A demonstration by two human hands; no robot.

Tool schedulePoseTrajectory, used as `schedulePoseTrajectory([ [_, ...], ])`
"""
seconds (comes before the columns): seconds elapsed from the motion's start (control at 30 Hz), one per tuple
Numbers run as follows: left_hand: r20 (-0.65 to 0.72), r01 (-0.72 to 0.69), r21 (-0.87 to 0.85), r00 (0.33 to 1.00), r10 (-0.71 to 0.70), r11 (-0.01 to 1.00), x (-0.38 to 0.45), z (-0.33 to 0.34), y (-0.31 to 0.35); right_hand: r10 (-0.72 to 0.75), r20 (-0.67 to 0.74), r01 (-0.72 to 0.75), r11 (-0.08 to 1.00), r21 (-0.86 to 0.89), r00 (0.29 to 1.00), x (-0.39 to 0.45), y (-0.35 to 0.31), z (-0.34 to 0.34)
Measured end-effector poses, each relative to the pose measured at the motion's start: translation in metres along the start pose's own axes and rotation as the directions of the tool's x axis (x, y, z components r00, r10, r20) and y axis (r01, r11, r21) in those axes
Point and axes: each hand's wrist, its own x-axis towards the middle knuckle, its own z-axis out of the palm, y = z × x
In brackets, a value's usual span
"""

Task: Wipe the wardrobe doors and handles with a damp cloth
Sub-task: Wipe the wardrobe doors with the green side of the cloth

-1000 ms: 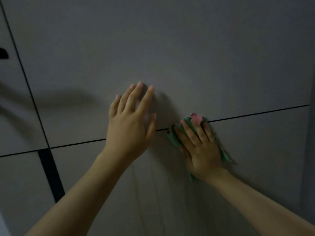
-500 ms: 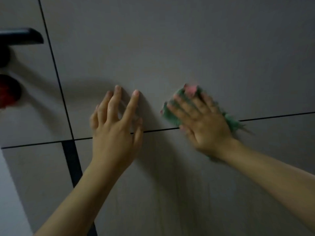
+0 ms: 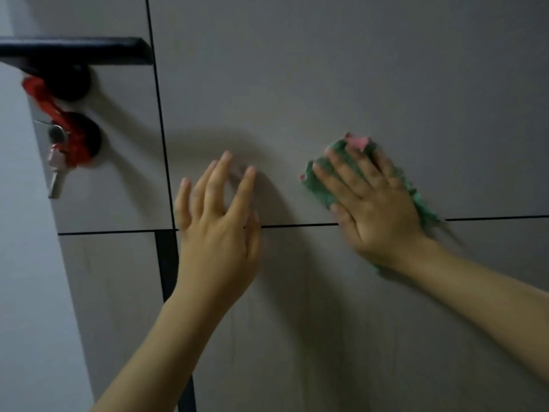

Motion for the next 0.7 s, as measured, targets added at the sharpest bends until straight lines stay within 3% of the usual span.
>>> schedulePoseTrajectory([
  [0.07,-0.037,0.100,0.009,0.994,-0.099,0.995,-0.003,-0.004,-0.007,0.207,-0.078,-0.207,0.978,0.017,0.975,0.014,-0.020,0.004],
  [0.1,-0.043,0.139,0.007,0.989,-0.139,0.990,-0.005,-0.005,-0.012,0.229,-0.088,-0.227,0.973,0.029,0.969,0.015,-0.033,0.008],
  [0.13,-0.051,0.169,0.004,0.984,-0.168,0.986,-0.007,-0.005,-0.015,0.167,-0.070,-0.165,0.986,0.032,0.983,0.011,-0.045,0.013],
  [0.2,-0.067,0.197,0.005,0.978,-0.196,0.980,-0.011,-0.005,-0.021,-0.121,0.020,0.120,0.992,0.026,0.992,-0.006,-0.055,0.020],
  [0.23,-0.069,0.199,0.003,0.978,-0.198,0.980,-0.012,-0.004,-0.022,-0.247,0.063,0.246,0.969,0.028,0.967,-0.012,-0.053,0.020],
  [0.3,-0.070,0.194,-0.008,0.978,-0.194,0.981,-0.014,-0.003,-0.024,-0.354,0.096,0.354,0.935,0.018,0.930,-0.012,-0.044,0.018],
  [0.4,-0.083,0.182,-0.048,0.979,-0.185,0.982,-0.011,-0.006,-0.029,-0.273,0.080,0.273,0.962,0.010,0.959,0.008,-0.043,0.014],
  [0.5,-0.074,0.144,-0.123,0.985,-0.154,0.982,-0.011,-0.013,-0.038,-0.078,0.012,0.078,0.997,-0.010,0.997,0.041,-0.057,0.014],
  [0.6,-0.080,0.142,-0.188,0.984,-0.159,0.972,-0.019,-0.015,-0.049,0.120,-0.068,-0.118,0.993,0.032,0.990,0.063,-0.088,0.021],
  [0.63,-0.097,0.165,-0.203,0.978,-0.187,0.965,-0.023,-0.014,-0.052,0.111,-0.069,-0.107,0.993,0.047,0.991,0.062,-0.099,0.025],
  [0.7,-0.114,0.225,-0.231,0.960,-0.256,0.947,-0.032,-0.012,-0.057,-0.049,-0.017,0.050,0.998,0.038,0.999,0.049,-0.110,0.030],
])
